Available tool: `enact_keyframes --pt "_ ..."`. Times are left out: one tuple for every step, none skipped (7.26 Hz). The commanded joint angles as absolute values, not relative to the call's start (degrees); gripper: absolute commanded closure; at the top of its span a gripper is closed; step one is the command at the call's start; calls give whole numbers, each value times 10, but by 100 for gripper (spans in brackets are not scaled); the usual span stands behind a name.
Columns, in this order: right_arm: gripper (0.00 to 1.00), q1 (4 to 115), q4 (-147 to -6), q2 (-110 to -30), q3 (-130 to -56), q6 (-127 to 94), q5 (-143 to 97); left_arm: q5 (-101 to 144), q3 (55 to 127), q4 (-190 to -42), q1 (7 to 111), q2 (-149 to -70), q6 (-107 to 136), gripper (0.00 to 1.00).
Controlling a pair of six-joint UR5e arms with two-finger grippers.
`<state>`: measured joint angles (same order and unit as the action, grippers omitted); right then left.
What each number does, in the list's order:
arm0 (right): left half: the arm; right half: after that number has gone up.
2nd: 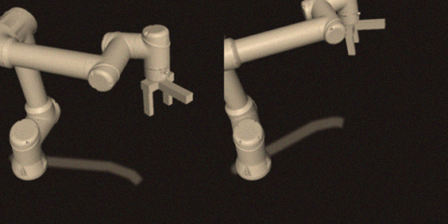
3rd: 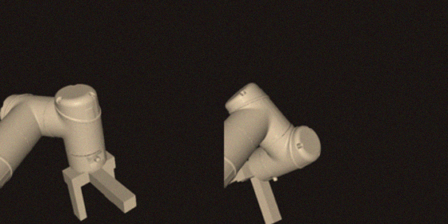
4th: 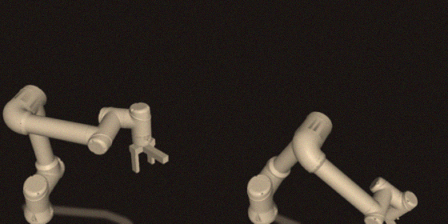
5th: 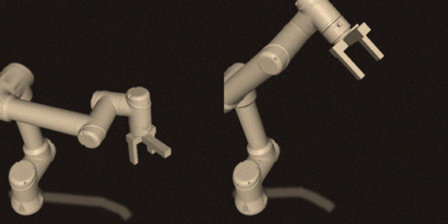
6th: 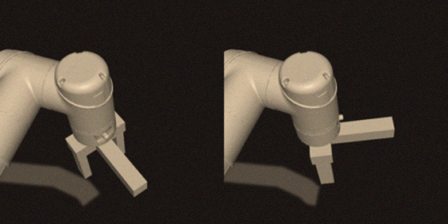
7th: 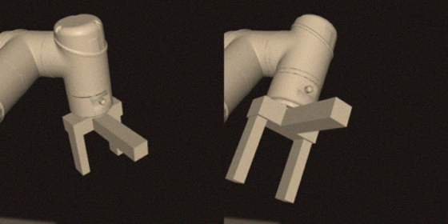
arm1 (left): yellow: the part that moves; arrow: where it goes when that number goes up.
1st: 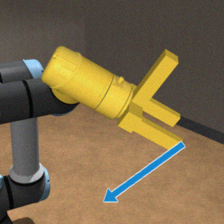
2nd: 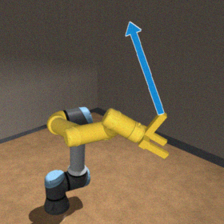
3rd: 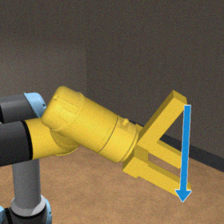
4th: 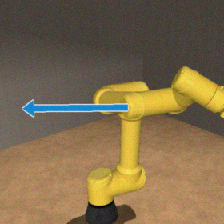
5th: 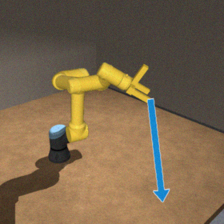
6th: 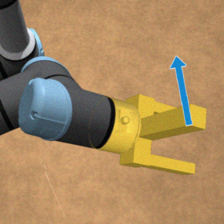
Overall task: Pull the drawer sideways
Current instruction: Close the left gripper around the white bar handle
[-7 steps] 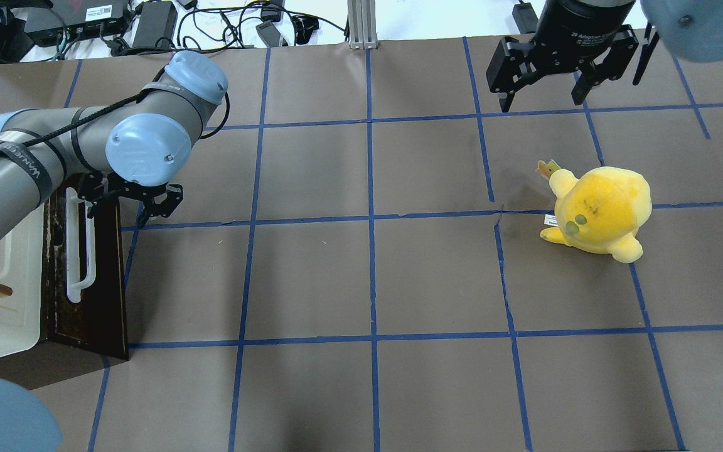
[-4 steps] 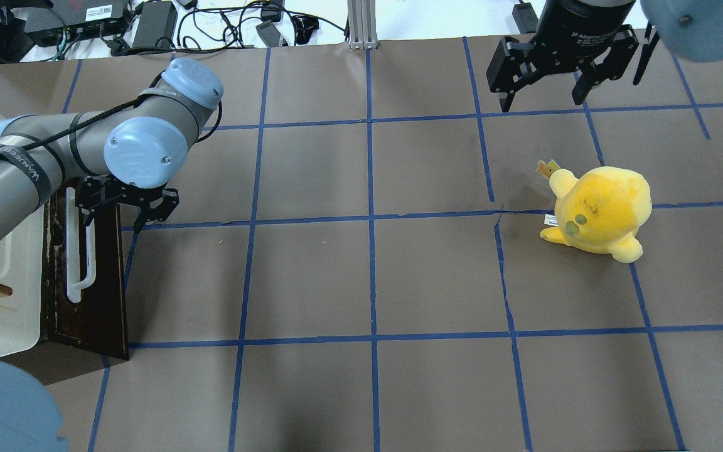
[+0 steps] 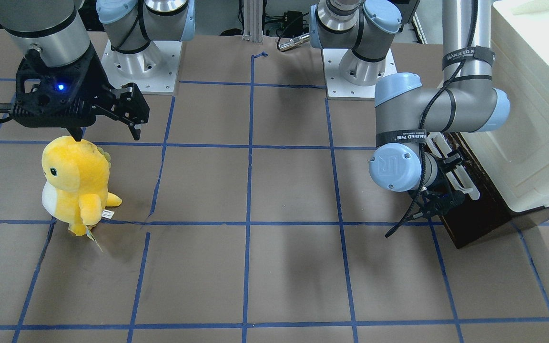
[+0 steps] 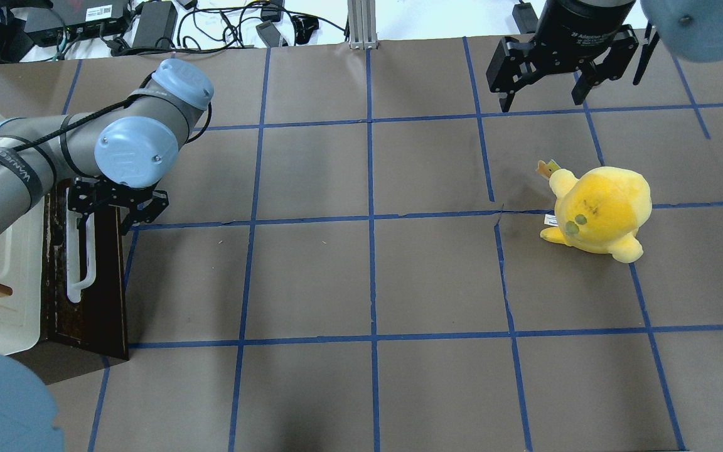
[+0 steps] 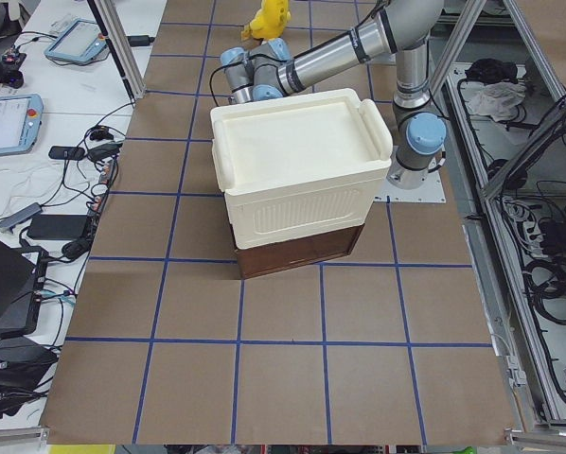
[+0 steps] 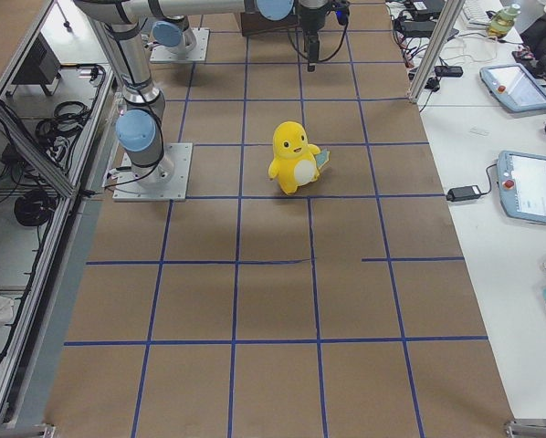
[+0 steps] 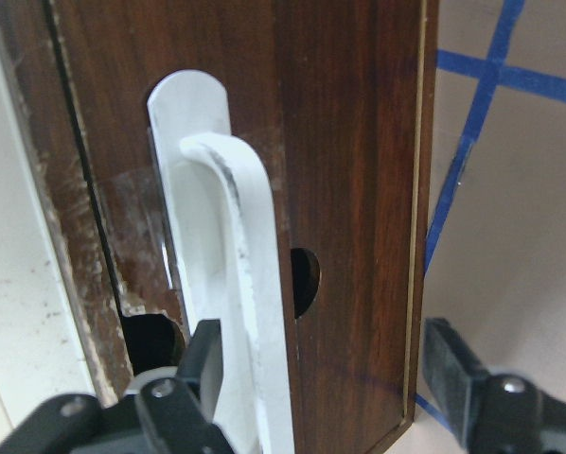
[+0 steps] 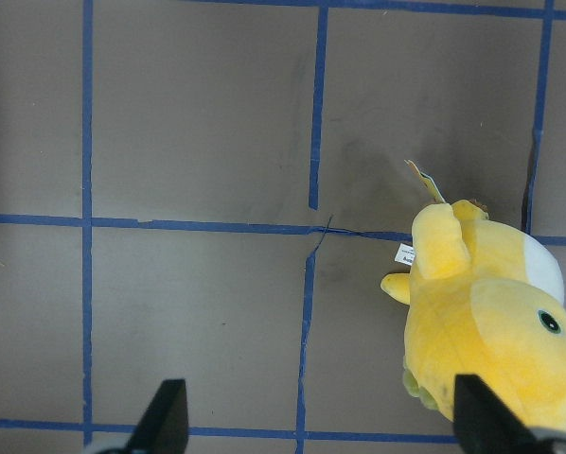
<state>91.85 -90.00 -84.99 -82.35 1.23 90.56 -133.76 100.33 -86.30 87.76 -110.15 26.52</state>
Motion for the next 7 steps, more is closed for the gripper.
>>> enact_keyframes --pt "0 918 -900 -850 -824 12 906 -1336 1010 -862 874 -1103 269 30" --pt "0 918 -900 -850 -824 12 905 -1337 1011 -862 873 -1103 269 32" --pt "0 918 -900 -850 -824 12 905 -1336 1011 -862 873 -1103 269 33" --pt "0 918 -900 -850 -824 12 905 -1336 1011 -862 872 -1103 269 40" --pt "0 918 -900 -850 -824 12 905 -1336 1011 -862 872 -1103 269 51" --pt "0 918 -900 -850 -824 12 905 -1337 1012 -863 872 -1103 269 51" --pt "0 918 -900 -850 -824 12 906 -1337 1011 -863 872 -1102 268 51"
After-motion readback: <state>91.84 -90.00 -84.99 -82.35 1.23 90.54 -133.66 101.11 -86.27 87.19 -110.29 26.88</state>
